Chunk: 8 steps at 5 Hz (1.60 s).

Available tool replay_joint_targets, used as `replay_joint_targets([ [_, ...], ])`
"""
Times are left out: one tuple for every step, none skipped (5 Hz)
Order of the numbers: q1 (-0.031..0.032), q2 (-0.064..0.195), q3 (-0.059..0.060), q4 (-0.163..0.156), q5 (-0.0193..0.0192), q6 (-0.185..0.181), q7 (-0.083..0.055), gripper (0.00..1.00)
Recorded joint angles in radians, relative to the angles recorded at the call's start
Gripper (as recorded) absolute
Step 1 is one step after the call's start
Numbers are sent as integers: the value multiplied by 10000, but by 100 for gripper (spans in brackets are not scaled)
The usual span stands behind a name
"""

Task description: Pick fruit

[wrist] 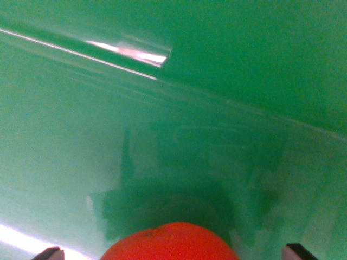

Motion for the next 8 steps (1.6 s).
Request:
replay_joint_targets([
  [0,0,0,0,0,0,0,0],
  [-1,6,0,-17,3,-19,-9,0],
  [-1,6,0,-17,3,-19,-9,0],
  [-1,6,0,-17,3,-19,-9,0],
  [-1,6,0,-17,3,-19,-9,100],
  [-1,6,0,-17,3,-19,-9,100],
  [-1,6,0,-17,3,-19,-9,100],
  [-1,1,0,-9,2,-6,-9,100],
])
